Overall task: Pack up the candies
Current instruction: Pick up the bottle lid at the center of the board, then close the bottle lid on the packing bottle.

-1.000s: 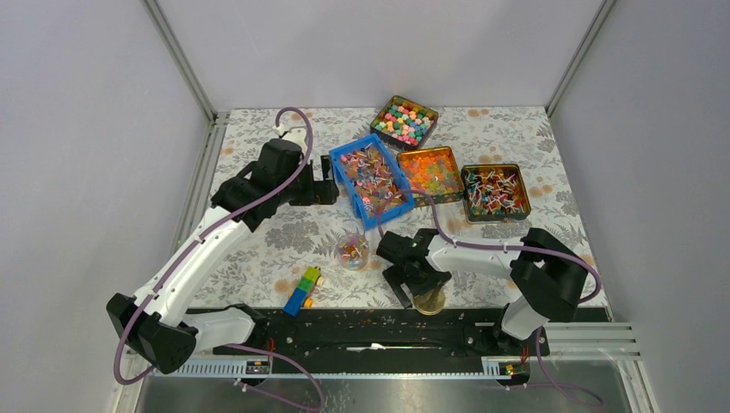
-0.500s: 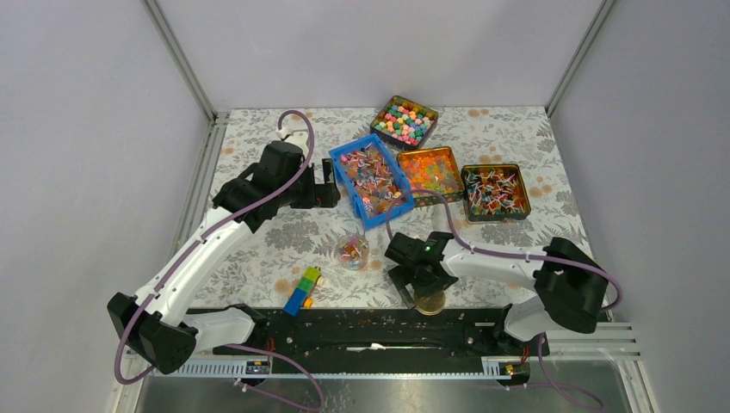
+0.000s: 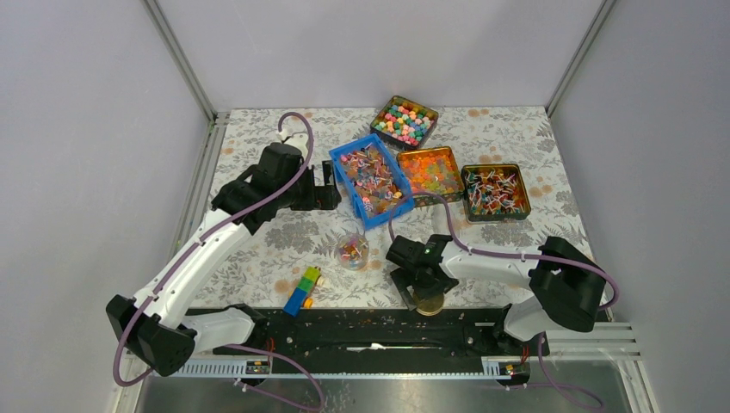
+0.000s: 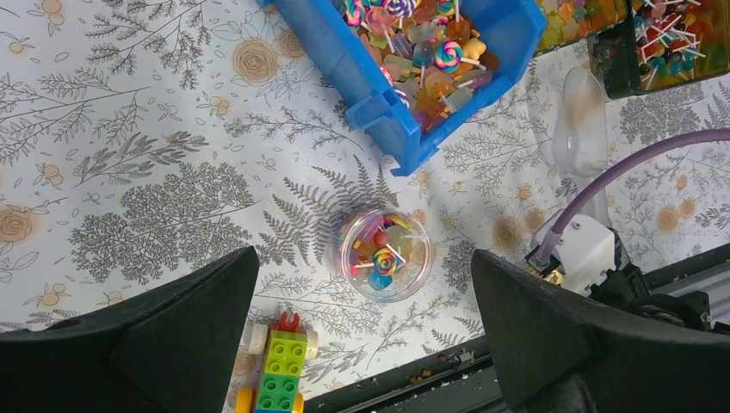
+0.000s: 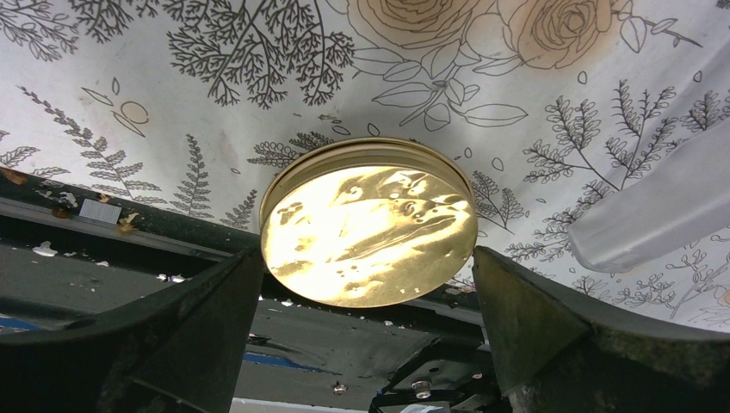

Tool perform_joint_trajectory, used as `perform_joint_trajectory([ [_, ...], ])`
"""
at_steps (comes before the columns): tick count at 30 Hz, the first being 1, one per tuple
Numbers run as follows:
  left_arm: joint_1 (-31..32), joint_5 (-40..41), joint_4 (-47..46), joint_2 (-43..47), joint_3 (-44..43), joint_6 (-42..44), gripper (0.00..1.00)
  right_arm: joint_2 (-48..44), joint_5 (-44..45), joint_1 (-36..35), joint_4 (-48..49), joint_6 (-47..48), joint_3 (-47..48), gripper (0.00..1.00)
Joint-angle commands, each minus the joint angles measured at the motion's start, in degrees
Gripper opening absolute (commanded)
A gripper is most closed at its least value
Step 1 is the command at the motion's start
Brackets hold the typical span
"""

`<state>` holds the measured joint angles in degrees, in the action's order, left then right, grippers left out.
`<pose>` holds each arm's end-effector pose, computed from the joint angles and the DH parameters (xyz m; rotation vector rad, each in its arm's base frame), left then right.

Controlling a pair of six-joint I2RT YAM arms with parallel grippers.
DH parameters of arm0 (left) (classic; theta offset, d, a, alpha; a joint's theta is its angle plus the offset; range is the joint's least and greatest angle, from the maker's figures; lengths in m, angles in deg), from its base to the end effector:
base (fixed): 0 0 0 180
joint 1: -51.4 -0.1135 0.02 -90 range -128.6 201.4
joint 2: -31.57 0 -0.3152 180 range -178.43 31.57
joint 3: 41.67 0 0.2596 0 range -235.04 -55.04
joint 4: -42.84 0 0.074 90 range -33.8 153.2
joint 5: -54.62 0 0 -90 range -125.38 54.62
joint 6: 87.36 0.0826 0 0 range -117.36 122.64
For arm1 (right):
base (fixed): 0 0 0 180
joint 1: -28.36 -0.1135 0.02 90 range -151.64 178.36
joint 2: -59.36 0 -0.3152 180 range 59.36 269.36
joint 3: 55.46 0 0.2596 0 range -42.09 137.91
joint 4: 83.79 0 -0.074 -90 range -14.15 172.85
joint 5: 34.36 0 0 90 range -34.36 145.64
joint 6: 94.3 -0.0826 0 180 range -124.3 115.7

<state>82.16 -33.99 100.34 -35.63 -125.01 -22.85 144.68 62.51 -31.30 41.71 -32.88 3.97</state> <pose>0.2285 -0.1337 0.3728 0.0947 2.3377 -0.4734 0.1368 0.2141 0.1605 -0.7728 2.8343 0.0453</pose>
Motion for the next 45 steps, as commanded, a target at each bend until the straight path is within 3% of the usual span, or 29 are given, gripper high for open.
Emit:
perform_joint_trajectory([
  [1, -0.32, -1.12, -1.25, 1.84, 0.18, -0.16, 0.99, 0.24, 0.38, -0.41, 1.33, -0.55, -0.27, 0.95],
  [7, -0.31, -1.12, -1.25, 2.24, 0.54, -0.43, 0.99, 0.66, -0.97, 0.43, 2.30, 0.05, -0.43, 0.88],
  [19, -0.29, -0.24, -0.23, 2.27, -0.76, 0.57, 0.99, 6.09, -2.87, 2.57, 5.04, 3.88, 4.69, 0.88],
  [30, -0.27, 1.07, 0.77, 3.16, -0.70, 0.89, 0.99, 15.75, -3.58, 7.53, 3.67, 8.10, 20.58, 0.95],
  [34, -0.33, 1.16, 0.77, 2.91, -0.86, 1.13, 0.99, 16.81, -2.62, 7.50, 3.06, 9.44, 22.45, 0.99],
  [45, -0.34, 1.25, 0.75, 1.81, -1.80, 1.41, 0.99, 19.99, -1.28, 8.58, 1.24, 9.92, 24.34, 1.00],
])
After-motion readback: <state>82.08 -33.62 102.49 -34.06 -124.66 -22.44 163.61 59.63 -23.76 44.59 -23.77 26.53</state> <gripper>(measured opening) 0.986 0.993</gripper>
